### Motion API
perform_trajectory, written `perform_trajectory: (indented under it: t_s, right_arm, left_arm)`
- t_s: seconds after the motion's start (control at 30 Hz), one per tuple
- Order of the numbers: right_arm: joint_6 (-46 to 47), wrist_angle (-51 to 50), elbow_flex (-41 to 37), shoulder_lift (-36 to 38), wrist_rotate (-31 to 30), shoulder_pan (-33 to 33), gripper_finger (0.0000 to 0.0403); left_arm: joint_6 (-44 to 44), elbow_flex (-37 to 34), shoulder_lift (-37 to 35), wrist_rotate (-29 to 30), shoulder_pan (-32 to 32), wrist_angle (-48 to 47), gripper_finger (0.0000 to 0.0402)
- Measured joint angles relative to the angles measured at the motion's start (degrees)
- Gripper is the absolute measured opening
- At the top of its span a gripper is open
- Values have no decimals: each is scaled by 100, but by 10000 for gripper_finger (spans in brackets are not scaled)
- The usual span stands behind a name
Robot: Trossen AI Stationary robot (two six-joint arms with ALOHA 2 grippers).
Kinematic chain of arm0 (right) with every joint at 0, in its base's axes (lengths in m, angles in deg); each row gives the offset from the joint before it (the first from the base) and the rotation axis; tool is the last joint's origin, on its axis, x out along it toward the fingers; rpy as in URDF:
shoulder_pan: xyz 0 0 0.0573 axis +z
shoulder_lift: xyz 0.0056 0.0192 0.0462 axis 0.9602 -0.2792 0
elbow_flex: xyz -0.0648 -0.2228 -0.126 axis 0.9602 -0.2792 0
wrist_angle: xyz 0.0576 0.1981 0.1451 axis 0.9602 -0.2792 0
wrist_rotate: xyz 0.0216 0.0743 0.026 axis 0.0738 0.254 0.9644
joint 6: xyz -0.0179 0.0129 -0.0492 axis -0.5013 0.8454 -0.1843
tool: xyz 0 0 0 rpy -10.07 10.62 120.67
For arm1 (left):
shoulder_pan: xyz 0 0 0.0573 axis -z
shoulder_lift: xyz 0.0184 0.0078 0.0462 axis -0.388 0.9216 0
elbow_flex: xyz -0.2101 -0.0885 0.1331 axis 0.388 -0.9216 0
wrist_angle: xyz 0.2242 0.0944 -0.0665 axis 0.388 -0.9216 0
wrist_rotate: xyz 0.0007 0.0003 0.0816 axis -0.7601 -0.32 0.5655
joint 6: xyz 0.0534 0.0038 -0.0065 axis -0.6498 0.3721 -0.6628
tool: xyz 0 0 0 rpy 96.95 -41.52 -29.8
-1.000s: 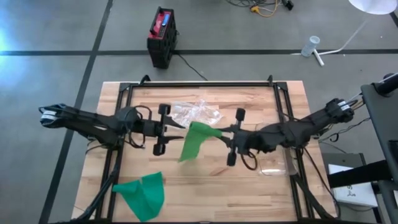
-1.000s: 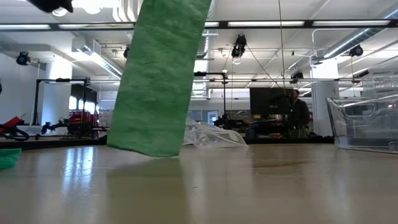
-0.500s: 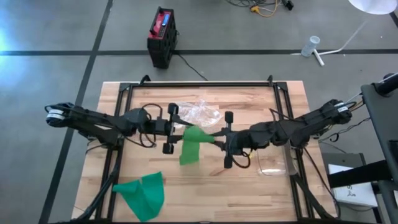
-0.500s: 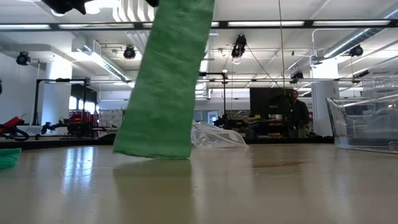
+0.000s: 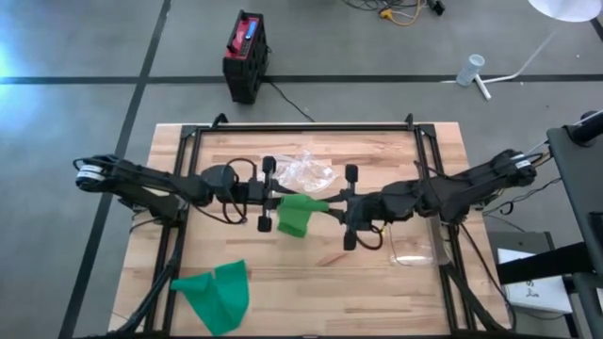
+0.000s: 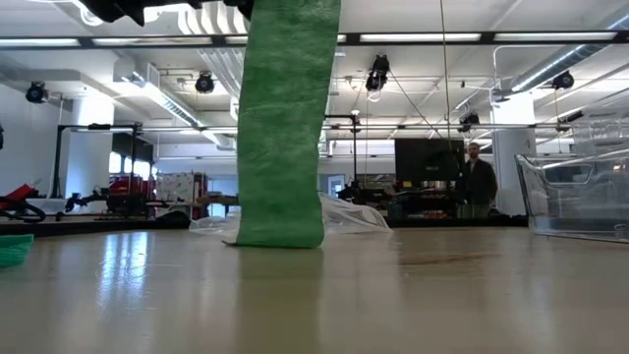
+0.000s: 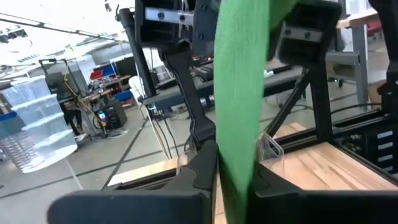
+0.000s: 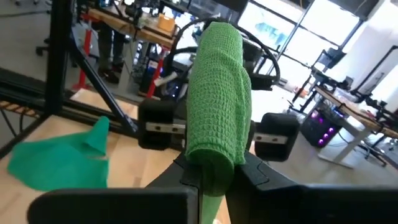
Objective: Roll bandage
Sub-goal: Roll the green bandage
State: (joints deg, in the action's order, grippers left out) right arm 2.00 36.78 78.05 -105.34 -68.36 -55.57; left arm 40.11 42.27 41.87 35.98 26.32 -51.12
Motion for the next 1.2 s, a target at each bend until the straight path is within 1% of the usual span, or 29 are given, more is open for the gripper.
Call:
perform_trajectory:
  t_s: [0.13, 0.33, 0.5, 0.57, 0.67, 0.73, 0.8, 0.87, 0.93, 1.03, 1.1, 1.2]
  right_arm:
    - [16, -89, 0, 137, -33, 2, 41]
    - [124, -384, 0, 516, -515, -2, 39]
    - [129, -746, 26, 858, -1431, 0, 39]
    - [127, -746, 15, 902, -1417, -19, 40]
    - [112, -754, -17, 785, -1034, -16, 37]
    - [-137, -753, -26, 619, -785, -11, 34]
    - [-631, -732, -26, 436, -578, 9, 31]
    - [-1130, -634, -26, 239, -535, 58, 31]
    - [-1624, -380, -6, 27, -753, 87, 32]
    - [-2477, -133, 60, -206, -1432, 105, 32]
    - [-2997, -48, 136, -360, -1764, 98, 31]
    - [-3423, -73, 265, -579, -1960, 102, 30]
  left_arm:
    - [3, -13, -180, 4, 2, -274, 2]
    - [1, -74, -484, 7, 4, -616, 0]
    - [-8, -105, -702, 14, 4, -878, 0]
    - [-20, -120, -703, 14, 0, -908, 0]
    - [-119, -120, -678, 7, 7, -879, 0]
    - [-173, -124, -675, 2, 7, -887, 2]
    - [-170, -125, -675, 2, 7, -891, 6]
    - [-164, -127, -689, 0, 11, -915, 12]
    - [-139, -131, -740, -2, 22, -981, 22]
    - [44, -131, -795, -14, 22, -1059, 46]
    - [102, -131, -847, -18, 25, -1193, 66]
    - [157, -131, -925, -18, 26, -1249, 103]
